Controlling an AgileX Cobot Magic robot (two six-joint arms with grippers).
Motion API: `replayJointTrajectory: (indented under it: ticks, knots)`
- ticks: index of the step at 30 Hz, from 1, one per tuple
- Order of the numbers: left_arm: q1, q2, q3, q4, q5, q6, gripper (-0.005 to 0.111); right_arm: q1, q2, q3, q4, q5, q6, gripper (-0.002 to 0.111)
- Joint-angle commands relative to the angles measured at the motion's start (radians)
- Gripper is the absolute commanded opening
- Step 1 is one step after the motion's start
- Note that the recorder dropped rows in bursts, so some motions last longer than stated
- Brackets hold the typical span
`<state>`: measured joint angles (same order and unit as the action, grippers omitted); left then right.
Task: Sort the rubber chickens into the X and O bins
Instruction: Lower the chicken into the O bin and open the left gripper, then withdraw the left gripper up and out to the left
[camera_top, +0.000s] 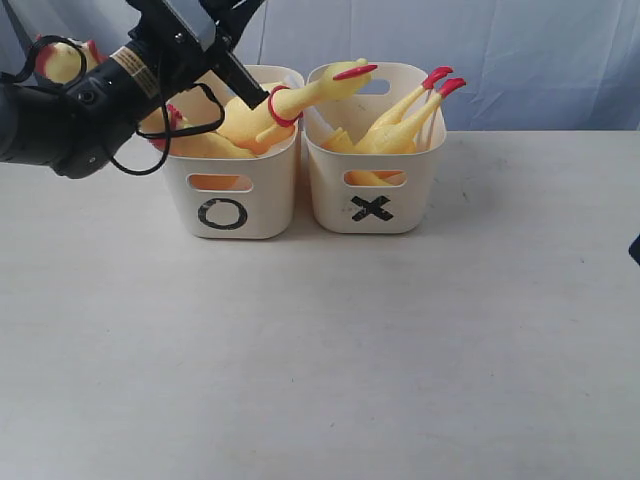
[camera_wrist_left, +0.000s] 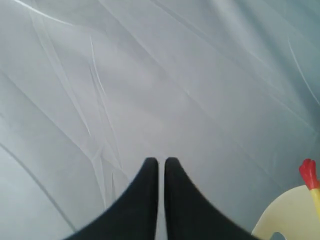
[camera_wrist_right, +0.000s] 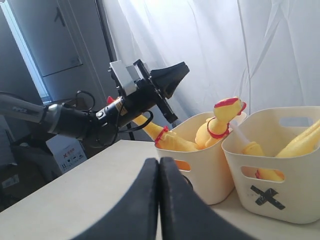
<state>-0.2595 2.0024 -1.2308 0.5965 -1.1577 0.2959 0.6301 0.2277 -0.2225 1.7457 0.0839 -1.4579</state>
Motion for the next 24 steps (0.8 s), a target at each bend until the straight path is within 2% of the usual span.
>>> replayJointTrajectory:
  ticks: [1,12,16,20,24]
  knots:
    - [-0.002,-0.051,0.038,0.078,-0.002,-0.036,0.0,-0.002,-0.004,0.001,-0.001,-0.005,-0.005,-0.001]
    - [-0.002,-0.205,0.23,0.081,0.052,-0.036,0.0,-0.002,-0.004,0.001,-0.001,-0.007,-0.005,-0.001]
    - [-0.002,-0.302,0.325,0.069,0.179,-0.047,0.0,-0.002,-0.004,0.001,-0.001,-0.007,-0.005,-0.001]
    - [-0.002,-0.424,0.418,0.028,0.324,-0.159,0.0,-0.002,-0.004,0.001,-0.001,-0.007,-0.005,-0.001]
    - [-0.002,-0.57,0.477,-0.049,0.563,-0.247,0.0,-0.002,-0.004,0.001,-0.001,-0.007,-0.005,-0.001]
